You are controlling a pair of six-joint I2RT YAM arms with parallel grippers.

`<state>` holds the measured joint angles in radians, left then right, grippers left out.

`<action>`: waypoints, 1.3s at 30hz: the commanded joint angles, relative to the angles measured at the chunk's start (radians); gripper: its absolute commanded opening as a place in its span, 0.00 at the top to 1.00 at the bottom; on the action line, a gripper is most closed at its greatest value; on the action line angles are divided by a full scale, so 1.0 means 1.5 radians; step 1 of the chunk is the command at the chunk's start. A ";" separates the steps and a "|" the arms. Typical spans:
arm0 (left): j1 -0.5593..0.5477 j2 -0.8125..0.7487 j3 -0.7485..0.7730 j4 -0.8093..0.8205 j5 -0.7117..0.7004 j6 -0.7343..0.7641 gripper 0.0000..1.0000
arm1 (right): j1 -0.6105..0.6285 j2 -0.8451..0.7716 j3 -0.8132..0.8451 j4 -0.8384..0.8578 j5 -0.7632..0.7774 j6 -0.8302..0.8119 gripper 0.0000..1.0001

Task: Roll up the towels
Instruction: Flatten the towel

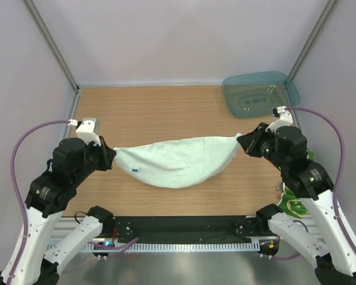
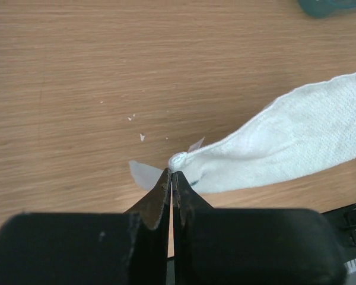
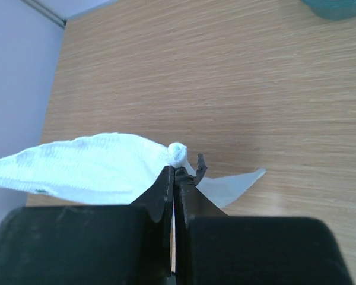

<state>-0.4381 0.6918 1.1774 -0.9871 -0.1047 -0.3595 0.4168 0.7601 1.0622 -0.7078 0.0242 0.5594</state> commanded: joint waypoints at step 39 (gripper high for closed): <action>0.214 0.830 0.431 0.034 -0.045 0.005 0.21 | -0.133 0.752 0.399 0.034 0.127 -0.074 0.07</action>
<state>-0.1173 2.0533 1.8294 -0.9195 -0.1249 -0.3584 0.2256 2.0579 1.7325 -0.6315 0.1604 0.4728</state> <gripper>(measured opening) 0.771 0.931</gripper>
